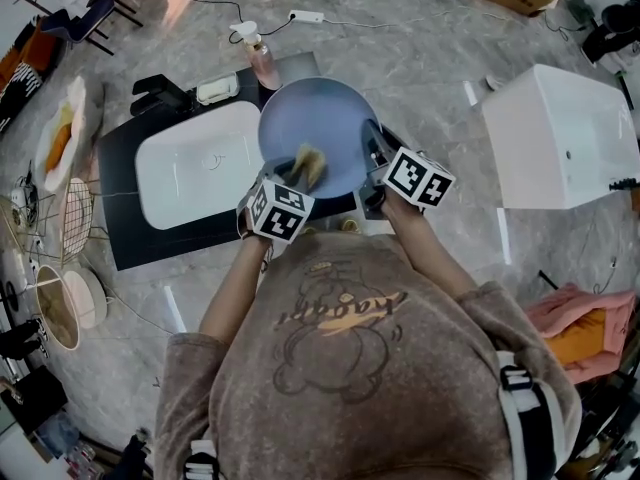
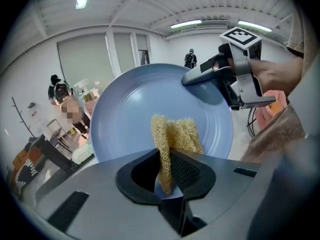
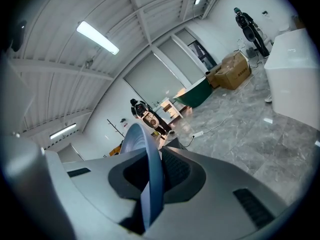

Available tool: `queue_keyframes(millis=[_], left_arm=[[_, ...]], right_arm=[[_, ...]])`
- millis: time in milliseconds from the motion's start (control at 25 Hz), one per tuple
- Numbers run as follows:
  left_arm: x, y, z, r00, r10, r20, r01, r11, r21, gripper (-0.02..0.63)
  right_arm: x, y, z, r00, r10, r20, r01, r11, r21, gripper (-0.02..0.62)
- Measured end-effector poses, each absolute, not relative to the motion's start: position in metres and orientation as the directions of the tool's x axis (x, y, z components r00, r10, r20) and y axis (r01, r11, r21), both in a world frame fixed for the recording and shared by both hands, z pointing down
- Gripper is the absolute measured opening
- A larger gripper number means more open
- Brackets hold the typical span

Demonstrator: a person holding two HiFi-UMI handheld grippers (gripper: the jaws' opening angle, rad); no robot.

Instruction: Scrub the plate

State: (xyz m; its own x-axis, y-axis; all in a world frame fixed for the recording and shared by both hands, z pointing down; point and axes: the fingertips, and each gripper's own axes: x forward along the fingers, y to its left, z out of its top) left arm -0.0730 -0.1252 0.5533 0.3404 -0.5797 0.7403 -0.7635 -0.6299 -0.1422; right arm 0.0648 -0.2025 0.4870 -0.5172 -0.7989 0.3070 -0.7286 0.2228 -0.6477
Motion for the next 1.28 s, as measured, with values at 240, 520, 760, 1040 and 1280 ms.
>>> queue_keyframes(millis=[240, 520, 760, 1040, 1280], left_arm=[[-0.060, -0.120, 0.544, 0.430, -0.561, 0.707, -0.771, -0.636, -0.035, 0.063], [-0.059, -0.129, 0.514, 0.487, -0.593, 0.641, -0.790, -0.613, 0.033, 0.063], [-0.069, -0.137, 0.499, 0.490, -0.630, 0.602, -0.817, -0.574, 0.064, 0.063], [-0.090, -0.146, 0.491, 0.448, -0.666, 0.596, -0.854, -0.517, 0.064, 0.063], [-0.103, -0.150, 0.488, 0.420, -0.684, 0.597, -0.875, -0.480, 0.065, 0.063]], right_arm=[[0.058, -0.202, 0.498, -0.530, -0.785, 0.319, -0.730, 0.232, -0.642, 0.035], [0.057, -0.199, 0.522, -0.532, -0.762, 0.369, -0.734, 0.198, -0.649, 0.032], [0.059, -0.198, 0.547, -0.536, -0.735, 0.415, -0.732, 0.159, -0.663, 0.032], [0.054, -0.200, 0.584, -0.558, -0.679, 0.477, -0.720, 0.111, -0.685, 0.031], [0.050, -0.203, 0.619, -0.555, -0.630, 0.543, -0.736, 0.068, -0.673, 0.031]])
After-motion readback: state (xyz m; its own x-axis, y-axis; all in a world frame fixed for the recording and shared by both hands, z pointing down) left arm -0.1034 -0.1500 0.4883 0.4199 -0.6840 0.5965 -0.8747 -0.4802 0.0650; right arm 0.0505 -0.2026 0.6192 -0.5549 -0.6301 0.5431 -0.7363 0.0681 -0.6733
